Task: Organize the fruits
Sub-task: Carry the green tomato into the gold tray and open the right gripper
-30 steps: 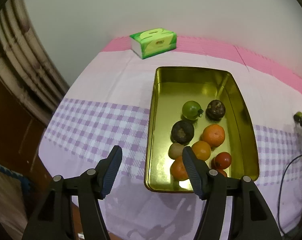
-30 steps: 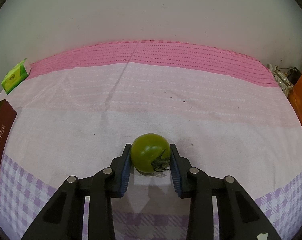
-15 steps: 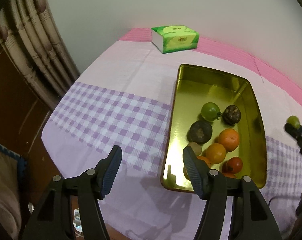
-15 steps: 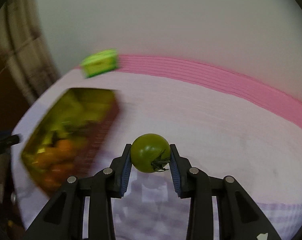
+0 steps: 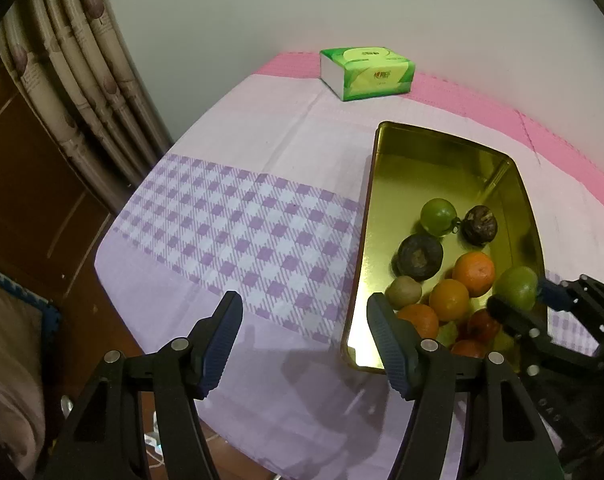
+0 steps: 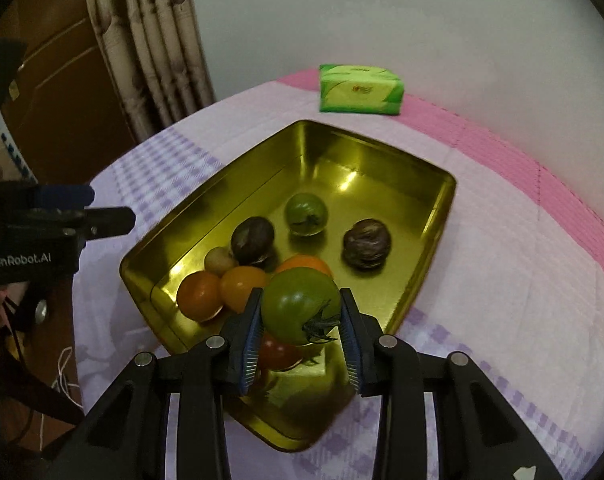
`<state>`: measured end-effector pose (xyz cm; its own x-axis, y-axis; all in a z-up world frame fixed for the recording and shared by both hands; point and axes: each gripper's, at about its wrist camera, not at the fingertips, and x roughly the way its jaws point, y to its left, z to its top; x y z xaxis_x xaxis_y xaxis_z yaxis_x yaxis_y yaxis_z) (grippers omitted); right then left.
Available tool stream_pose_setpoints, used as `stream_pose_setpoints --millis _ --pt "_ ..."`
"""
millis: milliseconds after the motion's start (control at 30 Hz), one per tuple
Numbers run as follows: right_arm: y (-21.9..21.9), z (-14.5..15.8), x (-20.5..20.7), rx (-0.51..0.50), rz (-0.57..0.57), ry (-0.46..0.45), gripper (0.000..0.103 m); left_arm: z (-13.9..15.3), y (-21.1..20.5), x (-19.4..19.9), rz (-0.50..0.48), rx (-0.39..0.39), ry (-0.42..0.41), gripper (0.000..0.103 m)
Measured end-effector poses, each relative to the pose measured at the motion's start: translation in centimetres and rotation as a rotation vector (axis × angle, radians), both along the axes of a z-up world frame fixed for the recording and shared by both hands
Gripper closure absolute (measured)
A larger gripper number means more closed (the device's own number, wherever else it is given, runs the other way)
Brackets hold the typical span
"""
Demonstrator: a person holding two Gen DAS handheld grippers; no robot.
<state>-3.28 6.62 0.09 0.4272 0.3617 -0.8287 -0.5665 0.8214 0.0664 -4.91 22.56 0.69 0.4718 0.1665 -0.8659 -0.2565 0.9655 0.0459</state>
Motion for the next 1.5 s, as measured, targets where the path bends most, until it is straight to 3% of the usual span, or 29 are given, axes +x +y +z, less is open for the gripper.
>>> stream_pose_setpoints --millis 367,600,1233,1333,1400,1500 --pt "1.0 -1.6 0.9 -0.048 0.013 -0.012 0.070 -0.5 -0.1 0.1 -0.011 0.004 0.013 0.037" --pt "0.8 -2.0 2.5 -0.062 -0.034 -0.015 0.069 -0.6 -0.4 0.2 -0.024 0.005 0.016 0.037" --pt "1.2 -2.4 1.1 -0.059 -0.059 0.010 0.068 -0.8 -0.7 0.4 -0.038 -0.011 0.038 0.037" --pt "1.0 -2.1 1.1 -0.053 -0.072 0.005 0.059 -0.8 -0.8 0.5 -0.039 -0.011 0.039 0.037" --pt "0.9 -1.6 1.0 -0.043 -0.082 -0.006 0.048 -0.8 -0.8 0.5 -0.038 -0.013 0.041 0.037" --pt "0.6 -0.8 0.6 -0.031 -0.098 -0.021 0.043 -0.8 -0.8 0.5 -0.041 -0.015 0.041 0.037"
